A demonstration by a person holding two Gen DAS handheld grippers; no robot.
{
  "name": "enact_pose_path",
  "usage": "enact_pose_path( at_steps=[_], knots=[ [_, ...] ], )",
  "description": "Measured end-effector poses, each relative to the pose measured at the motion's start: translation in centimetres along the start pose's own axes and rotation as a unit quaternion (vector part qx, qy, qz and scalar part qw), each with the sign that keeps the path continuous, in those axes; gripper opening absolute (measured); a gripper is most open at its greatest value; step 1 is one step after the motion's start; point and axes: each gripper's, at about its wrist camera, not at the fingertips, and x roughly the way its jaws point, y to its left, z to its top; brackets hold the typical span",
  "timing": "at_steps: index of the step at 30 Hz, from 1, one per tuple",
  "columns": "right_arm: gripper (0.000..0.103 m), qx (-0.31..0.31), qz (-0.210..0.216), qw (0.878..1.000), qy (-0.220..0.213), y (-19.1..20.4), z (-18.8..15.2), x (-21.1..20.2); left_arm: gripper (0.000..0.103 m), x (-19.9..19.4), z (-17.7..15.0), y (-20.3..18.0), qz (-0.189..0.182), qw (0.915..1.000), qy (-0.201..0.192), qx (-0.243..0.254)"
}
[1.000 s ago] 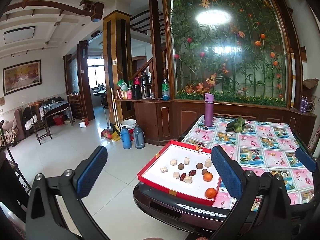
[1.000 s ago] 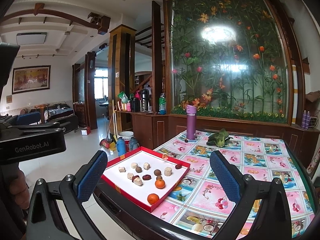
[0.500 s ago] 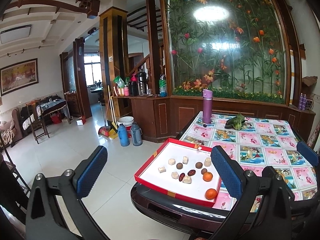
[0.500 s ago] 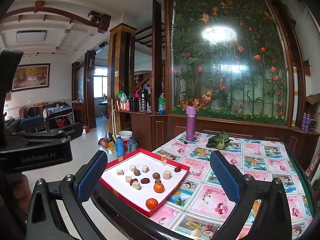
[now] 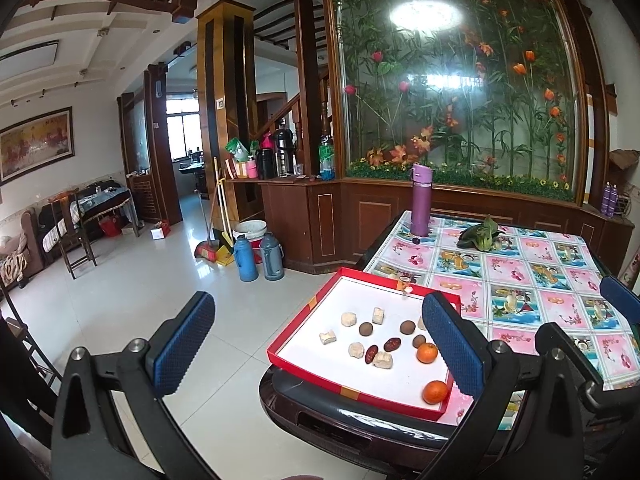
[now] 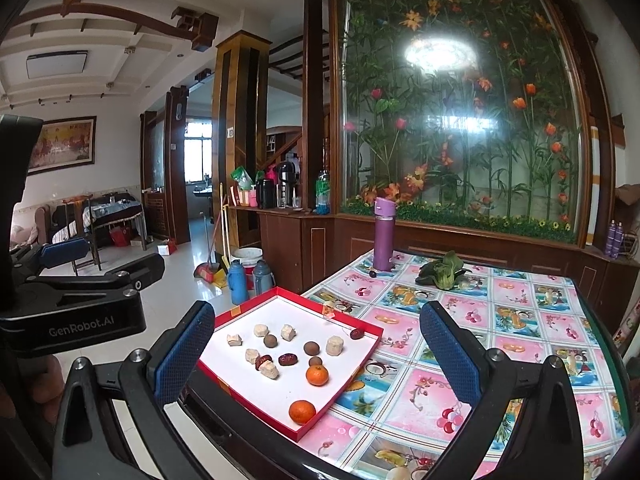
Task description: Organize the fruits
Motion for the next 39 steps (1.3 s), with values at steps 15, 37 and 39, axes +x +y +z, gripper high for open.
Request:
enact_pose_path(
  at_steps=[15, 37, 39],
  knots=[
    [0.102, 0.028, 0.023, 0.998, 0.053, -0.6, -0.5, 4.6, 0.103, 4.5, -1.2, 0.5, 0.01, 0.9997, 0.021, 0.009],
    [0.102, 0.041, 0.034, 0.993, 0.104, -0.7, -1.6, 9.3, 0.103, 11.4, -2.3, 1.1, 0.034, 0.9957, 0.085, -0.011],
    [0.102, 0.037, 0.032, 0.993, 0.103, -0.6, -1.6, 9.4, 0.103, 11.6, -2.3, 1.1, 0.034, 0.9956, 0.086, -0.013]
  ],
)
